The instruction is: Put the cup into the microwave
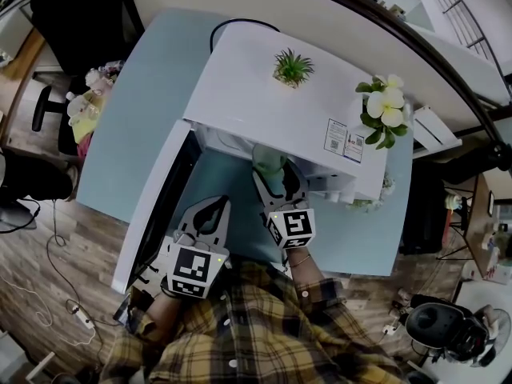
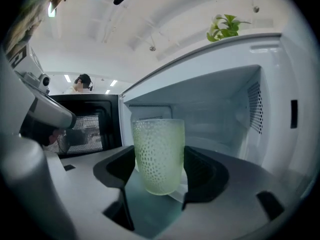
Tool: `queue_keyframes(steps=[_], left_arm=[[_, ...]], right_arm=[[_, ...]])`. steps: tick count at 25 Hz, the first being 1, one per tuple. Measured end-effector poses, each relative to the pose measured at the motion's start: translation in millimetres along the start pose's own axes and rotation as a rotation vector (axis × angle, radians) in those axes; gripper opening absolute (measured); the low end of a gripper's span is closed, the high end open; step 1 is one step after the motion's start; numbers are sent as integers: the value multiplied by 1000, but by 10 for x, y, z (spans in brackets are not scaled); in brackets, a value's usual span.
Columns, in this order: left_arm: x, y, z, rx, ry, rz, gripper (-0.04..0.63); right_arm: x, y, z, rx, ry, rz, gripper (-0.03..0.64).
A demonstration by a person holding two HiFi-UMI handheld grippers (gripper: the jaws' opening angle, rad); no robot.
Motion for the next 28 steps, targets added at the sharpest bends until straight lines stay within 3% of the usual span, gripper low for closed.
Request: queue_keyframes(steps=[14,28], left_arm=[[24,-4,-43,6,11,5,-11],[67,-27,-72,3,37,-4,-11]], right_arm=[[-162,-110,202,-16,-41,85,307],[-154,-97,286,-27,-45,80,308]])
Point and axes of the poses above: the fingertips, and each gripper's own axes: z forward along the fingers, x to its left, y out of its top, the point moved 10 cm from there along -z, backward along the fingers, and after that the axes turned 14 degrees about y, right-handed, at the moved point
